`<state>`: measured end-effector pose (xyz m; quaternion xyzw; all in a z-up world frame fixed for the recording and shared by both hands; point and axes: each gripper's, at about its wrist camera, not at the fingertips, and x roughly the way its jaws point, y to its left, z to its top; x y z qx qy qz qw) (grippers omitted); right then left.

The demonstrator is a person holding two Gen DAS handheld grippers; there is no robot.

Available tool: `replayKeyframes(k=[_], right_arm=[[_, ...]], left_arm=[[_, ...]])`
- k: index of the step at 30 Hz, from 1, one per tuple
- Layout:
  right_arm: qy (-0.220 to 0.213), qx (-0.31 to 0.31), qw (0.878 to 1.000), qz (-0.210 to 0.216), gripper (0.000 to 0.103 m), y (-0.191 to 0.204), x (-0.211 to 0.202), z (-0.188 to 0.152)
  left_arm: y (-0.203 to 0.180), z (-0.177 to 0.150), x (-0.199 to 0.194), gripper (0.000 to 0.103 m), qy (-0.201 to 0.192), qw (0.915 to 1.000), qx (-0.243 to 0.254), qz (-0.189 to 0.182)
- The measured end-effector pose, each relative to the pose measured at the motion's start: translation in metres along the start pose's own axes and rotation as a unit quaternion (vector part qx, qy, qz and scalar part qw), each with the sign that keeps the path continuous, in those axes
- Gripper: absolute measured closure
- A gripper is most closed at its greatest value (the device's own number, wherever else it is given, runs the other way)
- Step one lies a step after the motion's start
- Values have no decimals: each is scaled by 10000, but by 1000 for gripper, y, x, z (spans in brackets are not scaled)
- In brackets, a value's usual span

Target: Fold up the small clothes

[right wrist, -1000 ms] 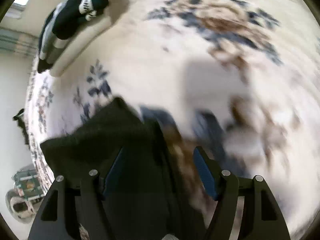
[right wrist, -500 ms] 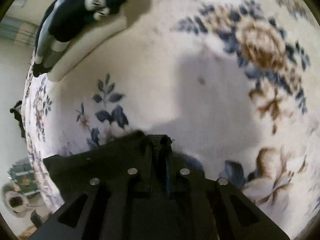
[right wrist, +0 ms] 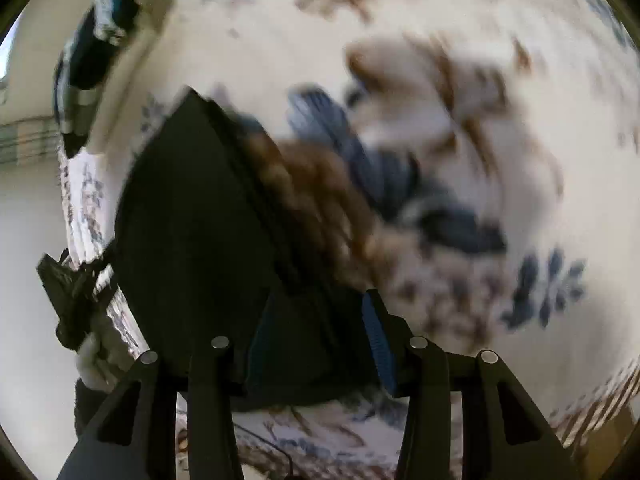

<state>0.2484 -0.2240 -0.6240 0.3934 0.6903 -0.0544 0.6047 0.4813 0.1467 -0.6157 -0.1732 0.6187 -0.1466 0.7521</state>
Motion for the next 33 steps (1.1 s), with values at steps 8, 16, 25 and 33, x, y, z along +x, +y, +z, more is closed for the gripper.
replayKeyframes(k=[8,16,25,33], right_arm=[[-1071,149,9928,-517,98,-5,-35,-33],[-349,57,9973,-641,93,-10,-5,-18],[222,-616,9922,1063,34,0,16,36],[1526,-1322,9522,2292,28,36,86,70]], left_arm=[[12,0,-15,75,-52,9997,-219,-118],[32,12,-33,59,198,9963,-591,-596],[50,-78,-58,32,517,9854,-668,-1475],[40,-115,-24,30,627,9827,-696,-1598]])
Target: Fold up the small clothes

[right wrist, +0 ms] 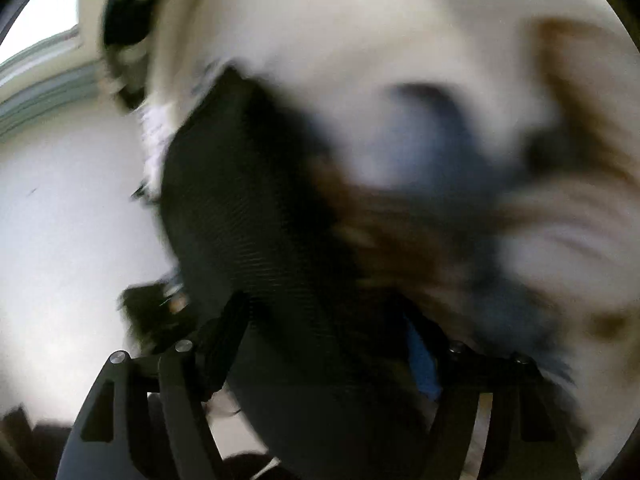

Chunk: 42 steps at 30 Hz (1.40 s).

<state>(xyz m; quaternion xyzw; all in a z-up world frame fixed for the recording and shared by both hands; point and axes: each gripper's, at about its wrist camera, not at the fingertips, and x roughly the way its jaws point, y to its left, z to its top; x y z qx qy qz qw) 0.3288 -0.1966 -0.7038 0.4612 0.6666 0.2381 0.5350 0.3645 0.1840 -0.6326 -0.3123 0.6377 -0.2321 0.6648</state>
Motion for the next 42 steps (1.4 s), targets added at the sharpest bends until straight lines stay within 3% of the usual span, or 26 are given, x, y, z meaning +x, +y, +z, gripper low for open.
replayKeyframes(k=[4,5,6,7,8,14,21,26,32,37,39,40,42], right_arm=[[347,-247,9991,32,30,20,43,8],[271,-204,9994,-11,44,21,45,11],[185,-195,9996,-46,58,20,43,9],[66,-184,9998,42,75,21,39,7],[-34,-214,9997,99,83,26,34,4],[-218,-507,9984,139,83,79,14,-12],[-738,-907,9928,245,83,170,-47,28],[-1169,-1128,9866,134,83,236,-81,102],[-1534,-1229,9799,-343,83,282,-86,220],[-1644,-1094,9769,-822,83,281,-81,283],[-1627,-1033,9756,-1048,83,280,-76,299],[-1607,-974,9758,-1119,83,277,-78,303],[-1576,-918,9740,-1341,77,279,-79,311]], left_arm=[[-4,7,1,31,-239,9995,-157,-129],[-7,7,-3,60,-372,9991,-139,-122],[-9,7,-6,75,-418,9991,-92,-34],[-14,8,-11,77,-425,9991,-39,-61],[-19,7,-16,78,-435,9990,29,8],[-63,29,-53,80,-541,9979,364,57],[-145,116,-96,80,-801,9920,978,-24],[-189,219,-95,80,-1047,9864,1265,-38],[-189,331,-62,79,-1061,9853,1315,260],[-180,378,-26,76,-781,9846,1308,863],[-175,386,-15,69,-628,9823,1318,1171],[-175,386,-13,61,-638,9791,1382,1351],[-180,383,-16,56,-740,9723,1532,1605]])
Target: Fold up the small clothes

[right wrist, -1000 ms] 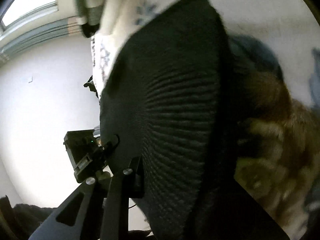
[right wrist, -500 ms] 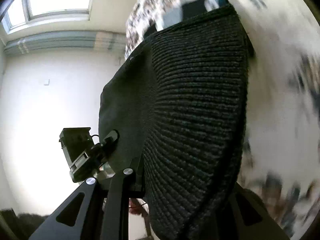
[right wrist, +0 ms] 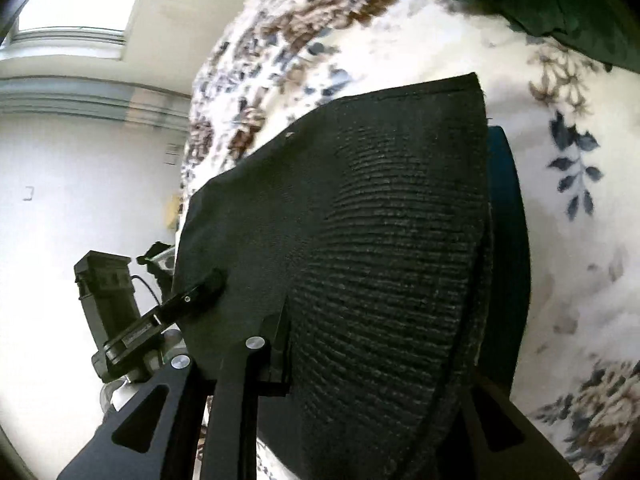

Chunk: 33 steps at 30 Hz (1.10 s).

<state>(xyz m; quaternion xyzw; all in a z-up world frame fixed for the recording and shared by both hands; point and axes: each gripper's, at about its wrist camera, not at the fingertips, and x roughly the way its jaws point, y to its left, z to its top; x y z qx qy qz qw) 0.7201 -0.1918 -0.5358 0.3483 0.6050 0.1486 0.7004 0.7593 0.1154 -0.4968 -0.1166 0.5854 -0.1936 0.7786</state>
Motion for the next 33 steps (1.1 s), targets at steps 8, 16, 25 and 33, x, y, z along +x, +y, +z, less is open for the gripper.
replayKeyframes(k=[8,16,25,33], right_arm=[[-377,-803,9718,-2187,34,38,-25,-25],[-1126,-997,9106,-3849,0,52,-73,-111],[-1892,-1032,8792,-4249,0,101,-153,-191],[-2494,-1144,8649,-4203,0,170,-257,-287]], left_arm=[[-18,-17,-37,17,-796,9904,184,1118],[-55,-54,-76,0,-1092,9766,480,1787],[-113,-112,-157,0,-1442,9665,789,1972],[-164,-174,-256,0,-1832,9618,869,1839]])
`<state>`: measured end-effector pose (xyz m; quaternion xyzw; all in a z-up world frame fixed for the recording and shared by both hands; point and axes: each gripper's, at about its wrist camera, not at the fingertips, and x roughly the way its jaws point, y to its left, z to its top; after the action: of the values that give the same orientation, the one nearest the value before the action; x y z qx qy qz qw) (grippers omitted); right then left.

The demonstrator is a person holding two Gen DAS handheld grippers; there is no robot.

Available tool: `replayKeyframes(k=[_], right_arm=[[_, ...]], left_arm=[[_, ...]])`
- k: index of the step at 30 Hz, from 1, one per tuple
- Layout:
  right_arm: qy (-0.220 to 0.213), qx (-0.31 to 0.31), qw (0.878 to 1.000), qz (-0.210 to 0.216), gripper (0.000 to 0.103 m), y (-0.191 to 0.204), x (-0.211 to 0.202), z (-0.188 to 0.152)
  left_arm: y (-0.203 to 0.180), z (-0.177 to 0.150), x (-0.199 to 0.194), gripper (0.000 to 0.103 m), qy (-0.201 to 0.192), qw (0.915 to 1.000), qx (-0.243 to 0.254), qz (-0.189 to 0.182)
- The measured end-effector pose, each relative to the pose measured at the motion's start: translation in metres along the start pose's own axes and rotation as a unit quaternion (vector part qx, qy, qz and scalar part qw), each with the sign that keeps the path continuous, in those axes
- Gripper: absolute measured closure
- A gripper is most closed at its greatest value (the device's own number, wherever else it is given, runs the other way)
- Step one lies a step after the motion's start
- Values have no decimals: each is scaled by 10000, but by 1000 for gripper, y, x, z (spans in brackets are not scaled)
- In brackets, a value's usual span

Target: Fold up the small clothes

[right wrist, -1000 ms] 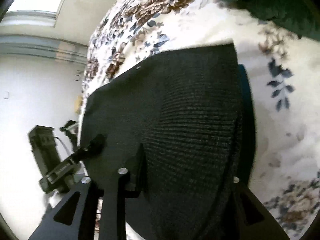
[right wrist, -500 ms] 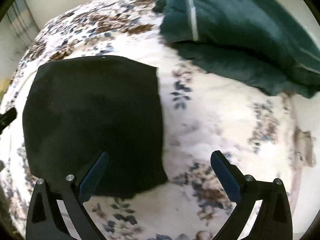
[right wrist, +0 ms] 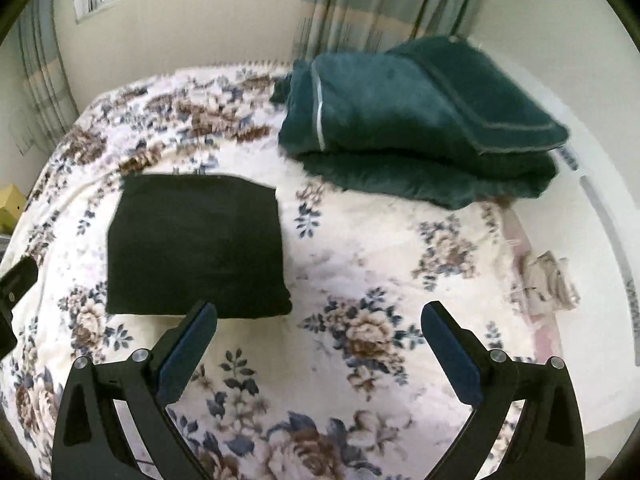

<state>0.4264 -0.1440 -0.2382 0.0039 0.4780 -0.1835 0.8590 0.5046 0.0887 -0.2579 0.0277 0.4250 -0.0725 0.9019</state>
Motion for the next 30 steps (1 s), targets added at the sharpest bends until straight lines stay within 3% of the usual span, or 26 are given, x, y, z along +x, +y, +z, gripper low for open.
replayKeyframes(k=[8,17,24,30], right_arm=[[-606,45,9981,52,0,-30,-159,-35],[-1245,144,9918,266,0,-60,-317,-82],[-1419,129,9887,474,0,-75,-392,-111],[-1578,91,9861,504,0,-86,-428,-123]], left_arm=[[-11,-12,-131,0,-493,9988,84,6],[-5,-35,-250,0,-987,9951,22,-106],[-4,-56,-300,0,-977,9951,-27,-125],[-3,-64,-326,0,-1009,9949,-65,-68]])
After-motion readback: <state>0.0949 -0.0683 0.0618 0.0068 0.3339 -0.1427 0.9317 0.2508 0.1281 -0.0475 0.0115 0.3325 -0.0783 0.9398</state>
